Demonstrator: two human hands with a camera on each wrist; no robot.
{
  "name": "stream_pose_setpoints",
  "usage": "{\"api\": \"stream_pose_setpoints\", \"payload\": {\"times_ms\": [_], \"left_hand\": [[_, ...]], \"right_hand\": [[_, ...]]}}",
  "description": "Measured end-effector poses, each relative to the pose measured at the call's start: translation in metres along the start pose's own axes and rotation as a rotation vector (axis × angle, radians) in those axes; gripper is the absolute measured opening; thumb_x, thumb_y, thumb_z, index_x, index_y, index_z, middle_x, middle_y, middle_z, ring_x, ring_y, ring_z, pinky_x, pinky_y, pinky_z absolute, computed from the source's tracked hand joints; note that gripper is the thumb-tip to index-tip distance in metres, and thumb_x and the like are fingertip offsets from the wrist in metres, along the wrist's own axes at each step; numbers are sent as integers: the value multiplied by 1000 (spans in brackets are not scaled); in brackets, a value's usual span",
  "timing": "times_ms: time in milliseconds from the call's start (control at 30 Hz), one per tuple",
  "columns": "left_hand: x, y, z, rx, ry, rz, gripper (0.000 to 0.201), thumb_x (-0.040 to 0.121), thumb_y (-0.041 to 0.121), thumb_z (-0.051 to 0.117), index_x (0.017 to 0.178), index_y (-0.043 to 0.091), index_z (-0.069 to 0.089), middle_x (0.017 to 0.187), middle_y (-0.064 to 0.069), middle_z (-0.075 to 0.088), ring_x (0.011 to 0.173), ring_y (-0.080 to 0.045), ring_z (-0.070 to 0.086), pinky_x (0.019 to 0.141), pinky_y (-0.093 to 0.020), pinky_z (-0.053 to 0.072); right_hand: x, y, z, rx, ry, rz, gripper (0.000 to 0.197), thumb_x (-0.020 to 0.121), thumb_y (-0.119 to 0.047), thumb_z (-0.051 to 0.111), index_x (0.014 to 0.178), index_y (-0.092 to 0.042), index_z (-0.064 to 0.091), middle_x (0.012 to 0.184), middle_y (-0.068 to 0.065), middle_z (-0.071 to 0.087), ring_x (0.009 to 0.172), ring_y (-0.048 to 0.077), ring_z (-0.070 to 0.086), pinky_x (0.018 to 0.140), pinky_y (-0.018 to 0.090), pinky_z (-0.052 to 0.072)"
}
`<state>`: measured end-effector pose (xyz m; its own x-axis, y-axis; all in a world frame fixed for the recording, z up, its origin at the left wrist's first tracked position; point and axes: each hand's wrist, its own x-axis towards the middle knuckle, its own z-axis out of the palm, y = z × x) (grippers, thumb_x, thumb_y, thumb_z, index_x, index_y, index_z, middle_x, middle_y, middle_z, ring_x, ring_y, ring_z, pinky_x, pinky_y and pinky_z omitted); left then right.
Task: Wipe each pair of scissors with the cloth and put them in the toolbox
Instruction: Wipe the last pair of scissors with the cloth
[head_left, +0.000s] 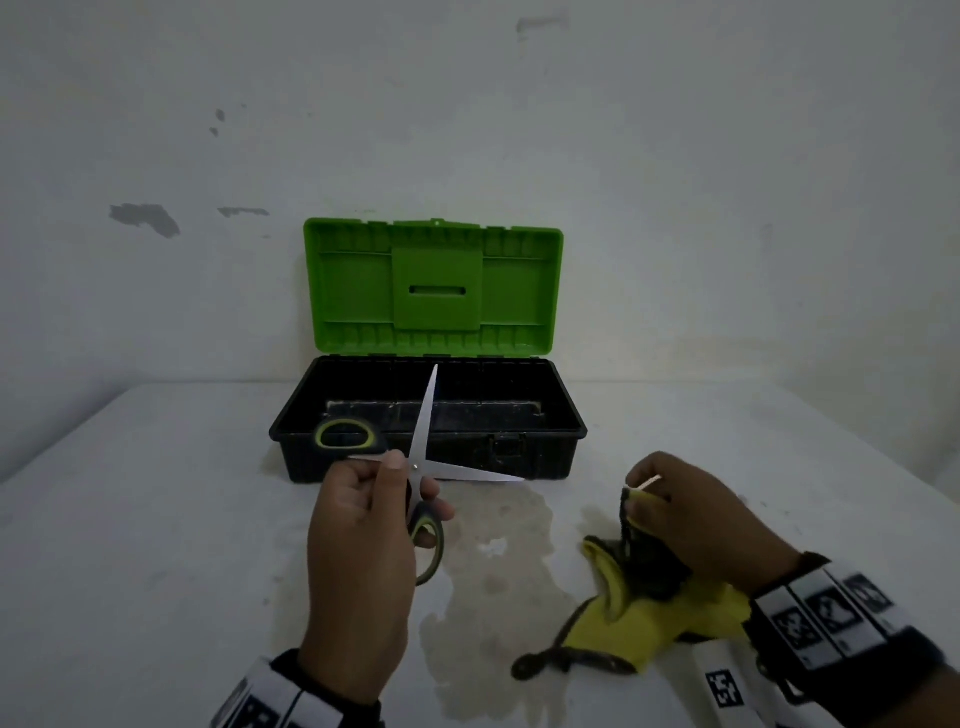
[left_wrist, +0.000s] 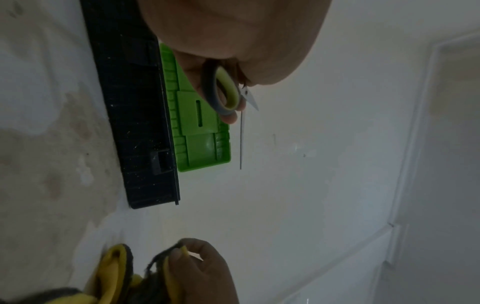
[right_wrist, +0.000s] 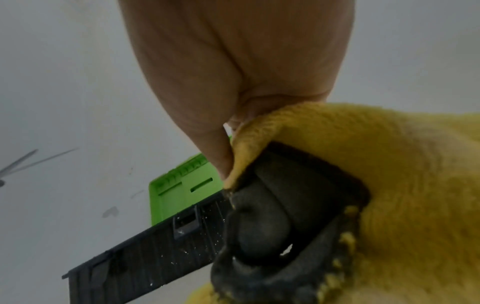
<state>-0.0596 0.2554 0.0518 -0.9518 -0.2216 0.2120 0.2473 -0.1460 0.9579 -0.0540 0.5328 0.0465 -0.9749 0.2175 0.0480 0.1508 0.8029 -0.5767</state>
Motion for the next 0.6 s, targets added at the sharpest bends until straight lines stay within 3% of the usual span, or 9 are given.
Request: {"api": "stream_pose_setpoints", "payload": {"times_ms": [100, 167, 233, 300, 333, 433, 533, 600], "left_hand": [[-1, 0, 2, -60, -34, -31, 21, 101, 26, 47, 97, 9, 59, 79, -6, 72, 67, -20, 71, 54, -27, 51], [-2, 1, 4, -104, -54, -51, 19, 100, 24, 47, 97, 10, 60, 79, -7, 72, 72, -23, 73, 57, -29, 52], [-3, 1, 6, -141, -70, -80, 19, 100, 23, 47, 98, 10, 60, 80, -8, 73, 75, -25, 73, 62, -33, 53], [-3, 2, 10, -160, -78, -94, 20, 101, 22, 47, 97, 9, 61, 81, -10, 74, 78, -26, 73, 68, -36, 54], [-3, 3, 11, -165, -80, -91, 21, 101, 22, 47, 97, 8, 61, 82, -11, 74, 79, -26, 73, 70, -36, 55], [-6, 5, 16, -183, -106, -82, 22, 101, 22, 47, 99, 5, 61, 83, -11, 74, 82, -26, 73, 76, -39, 55], [-10, 5, 16, -201, -153, -134, 22, 100, 26, 49, 99, 7, 61, 86, -12, 75, 84, -28, 73, 77, -42, 56], [-11, 4, 14, -199, -177, -179, 23, 99, 28, 49, 98, 8, 61, 87, -12, 75, 84, -28, 73, 69, -39, 56]], "right_hand": [[-4, -4, 5, -160, -57, 17, 38, 91, -34, 70, 124, -28, 51, 126, -7, 59, 115, 14, 57, 94, 28, 47], [-14, -19, 6, -220, 14, -39, 46, 87, -41, 73, 127, -32, 51, 133, -13, 49, 130, 13, 45, 107, 33, 36], [-28, -38, 5, -106, 54, -102, 36, 86, -45, 73, 116, -34, 58, 122, -21, 53, 118, 4, 50, 97, 22, 41], [-42, -59, 7, 100, -6, -119, 20, 87, -47, 69, 100, -32, 67, 101, -16, 67, 86, -6, 60, 71, 9, 44], [-49, -70, 11, 198, -85, -107, 20, 88, -49, 66, 94, -30, 70, 93, -11, 71, 78, -4, 63, 67, 9, 47], [-65, -96, 30, 490, -285, -33, 34, 93, -52, 56, 95, -22, 72, 92, -5, 75, 81, 9, 72, 77, 28, 58], [-72, -108, 51, 734, -235, -44, 30, 96, -40, 59, 90, -14, 72, 85, 3, 75, 63, 19, 68, 63, 32, 55], [-74, -110, 60, 816, -205, -48, 24, 93, -33, 65, 85, -12, 74, 77, 6, 75, 56, 19, 63, 58, 30, 51]]}}
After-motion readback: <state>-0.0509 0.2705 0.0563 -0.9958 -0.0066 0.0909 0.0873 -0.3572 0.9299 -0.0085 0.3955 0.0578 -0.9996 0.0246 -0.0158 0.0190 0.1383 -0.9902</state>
